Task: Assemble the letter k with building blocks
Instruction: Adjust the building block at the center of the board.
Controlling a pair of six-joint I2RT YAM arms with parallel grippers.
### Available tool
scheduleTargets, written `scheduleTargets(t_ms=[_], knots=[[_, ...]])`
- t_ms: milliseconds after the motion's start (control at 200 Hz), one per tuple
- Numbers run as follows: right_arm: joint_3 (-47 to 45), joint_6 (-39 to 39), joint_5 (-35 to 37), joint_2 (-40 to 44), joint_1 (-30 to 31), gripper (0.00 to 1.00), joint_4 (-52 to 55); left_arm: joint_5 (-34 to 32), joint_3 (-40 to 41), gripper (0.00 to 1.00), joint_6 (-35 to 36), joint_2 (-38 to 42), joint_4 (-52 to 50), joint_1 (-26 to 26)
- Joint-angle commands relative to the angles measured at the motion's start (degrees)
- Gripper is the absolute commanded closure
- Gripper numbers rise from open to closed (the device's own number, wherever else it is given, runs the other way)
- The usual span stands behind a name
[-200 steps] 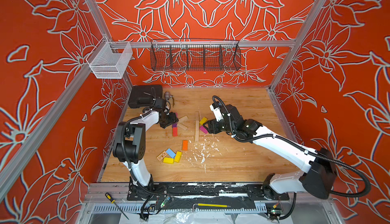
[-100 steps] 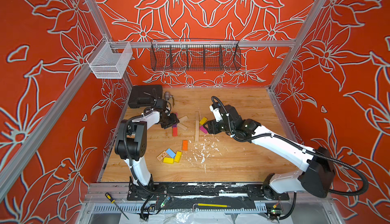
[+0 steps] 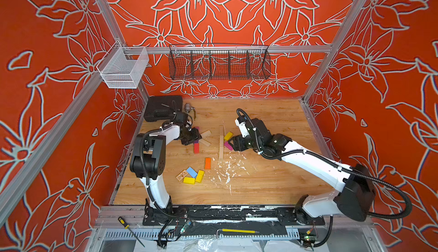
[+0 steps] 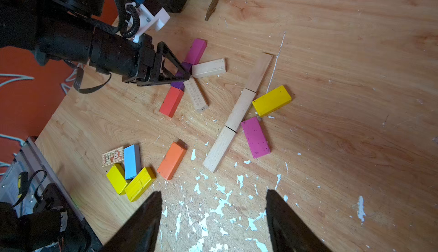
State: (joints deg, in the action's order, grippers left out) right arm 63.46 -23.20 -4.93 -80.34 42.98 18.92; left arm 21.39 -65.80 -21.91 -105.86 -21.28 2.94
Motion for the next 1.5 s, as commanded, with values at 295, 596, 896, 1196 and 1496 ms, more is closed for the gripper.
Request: scheduleTargets(t_ms=[295, 596, 896, 1196, 1496], knots=[[0.78, -0.51, 0.71, -0.72, 0.23, 0.29, 0.77, 1.08, -1.85, 0.39, -0.16, -0.97, 0.37, -0.30], [0.83, -0.42, 0.78, -0.45, 0.24, 0.29, 0.81, -0.53, -2.05, 0.30, 0.20, -0.45, -0.73, -0.30], [0.70, -0.70, 2.86, 1.45, 0.17, 0.29, 0.55, -3.28, 1.42, 0.27, -0.71, 11.08, -2.81, -0.22], [2.90, -0.86, 3.27, 0.43, 0.20, 0.28, 4.86, -12.92, 5.86, 0.31, -2.18, 32.70, -16.21, 6.55], [1.03, -4.36, 9.25, 2.54, 0.13, 0.28, 5.97, -25.33, 3.52, 0.41, -12.01, 35.91, -32.42, 24.85]])
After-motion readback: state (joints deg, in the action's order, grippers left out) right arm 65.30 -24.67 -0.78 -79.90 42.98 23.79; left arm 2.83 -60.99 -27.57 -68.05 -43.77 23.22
